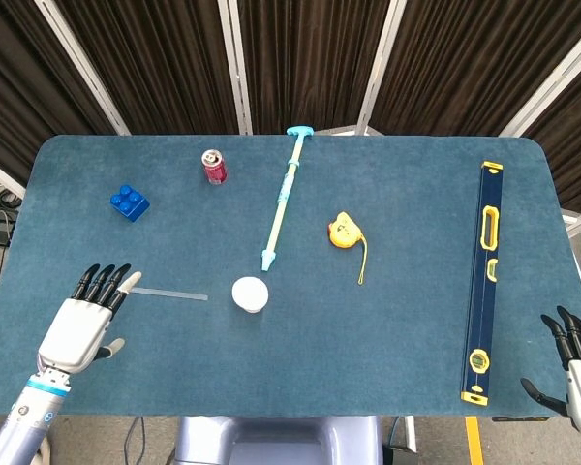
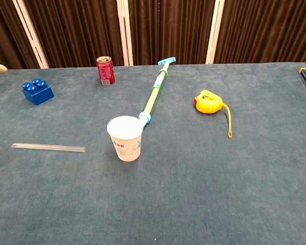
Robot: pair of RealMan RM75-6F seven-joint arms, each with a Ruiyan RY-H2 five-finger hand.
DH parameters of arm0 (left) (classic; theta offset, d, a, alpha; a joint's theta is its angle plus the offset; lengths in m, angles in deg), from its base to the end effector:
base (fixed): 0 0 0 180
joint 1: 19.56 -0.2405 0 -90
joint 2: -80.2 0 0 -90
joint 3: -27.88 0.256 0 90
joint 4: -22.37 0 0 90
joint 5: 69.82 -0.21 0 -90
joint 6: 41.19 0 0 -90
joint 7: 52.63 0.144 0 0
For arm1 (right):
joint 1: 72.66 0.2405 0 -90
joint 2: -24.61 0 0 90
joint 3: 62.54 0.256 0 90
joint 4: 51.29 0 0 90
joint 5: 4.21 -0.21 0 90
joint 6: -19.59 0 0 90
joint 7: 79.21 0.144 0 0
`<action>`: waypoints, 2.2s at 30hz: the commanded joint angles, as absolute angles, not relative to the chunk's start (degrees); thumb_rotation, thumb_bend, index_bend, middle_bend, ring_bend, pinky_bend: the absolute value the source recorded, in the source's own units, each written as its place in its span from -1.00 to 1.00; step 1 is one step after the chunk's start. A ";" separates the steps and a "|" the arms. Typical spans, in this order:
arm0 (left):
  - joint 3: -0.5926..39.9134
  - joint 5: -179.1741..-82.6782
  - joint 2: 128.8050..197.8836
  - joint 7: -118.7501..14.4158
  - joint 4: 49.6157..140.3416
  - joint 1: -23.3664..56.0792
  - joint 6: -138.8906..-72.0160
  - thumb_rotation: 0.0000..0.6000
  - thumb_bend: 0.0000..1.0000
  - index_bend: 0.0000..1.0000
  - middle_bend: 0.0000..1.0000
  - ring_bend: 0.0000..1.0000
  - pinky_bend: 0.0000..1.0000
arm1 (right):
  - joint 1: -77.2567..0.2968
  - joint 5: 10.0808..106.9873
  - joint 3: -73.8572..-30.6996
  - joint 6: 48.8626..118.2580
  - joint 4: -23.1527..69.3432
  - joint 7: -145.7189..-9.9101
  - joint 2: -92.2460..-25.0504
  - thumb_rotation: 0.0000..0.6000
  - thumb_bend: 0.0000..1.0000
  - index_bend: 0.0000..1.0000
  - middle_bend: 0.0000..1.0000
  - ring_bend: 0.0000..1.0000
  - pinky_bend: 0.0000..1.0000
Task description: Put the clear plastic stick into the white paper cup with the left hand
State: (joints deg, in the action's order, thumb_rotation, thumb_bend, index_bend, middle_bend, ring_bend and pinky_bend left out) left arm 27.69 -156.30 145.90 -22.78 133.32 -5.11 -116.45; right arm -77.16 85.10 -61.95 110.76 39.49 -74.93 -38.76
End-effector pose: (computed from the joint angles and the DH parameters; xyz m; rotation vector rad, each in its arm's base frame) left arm -0.2131 0.1993 0.1006 -1.7455 -0.7512 -0.8129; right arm -0.3305 -0.1205 0.1710 1.2930 -0.9527 0.8805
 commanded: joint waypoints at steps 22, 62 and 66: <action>18.27 -132.27 163.60 -12.80 116.99 7.19 -104.52 1.00 -0.31 -0.06 -1.00 -1.00 -1.00 | -76.86 85.10 -62.05 110.16 39.27 -73.30 -38.41 1.00 -0.70 -0.82 -1.00 -1.00 -1.00; 21.06 -126.40 177.37 -14.61 99.42 12.86 -103.35 1.00 -0.23 0.12 -1.00 -1.00 -1.00 | -76.33 84.42 -61.91 109.23 39.79 -73.20 -38.10 1.00 -0.70 -0.82 -1.00 -1.00 -1.00; 21.19 -126.77 177.77 -15.22 99.04 12.60 -103.96 1.00 -0.22 0.18 -1.00 -1.00 -1.00 | -76.33 84.42 -61.89 109.28 39.77 -73.30 -38.15 1.00 -0.70 -0.82 -1.00 -1.00 -1.00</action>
State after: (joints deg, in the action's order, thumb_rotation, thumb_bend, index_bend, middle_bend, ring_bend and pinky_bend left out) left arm 21.16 -126.73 177.71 -15.16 99.09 12.65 -103.89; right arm -76.33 84.41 -61.89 109.27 39.77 -73.29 -38.15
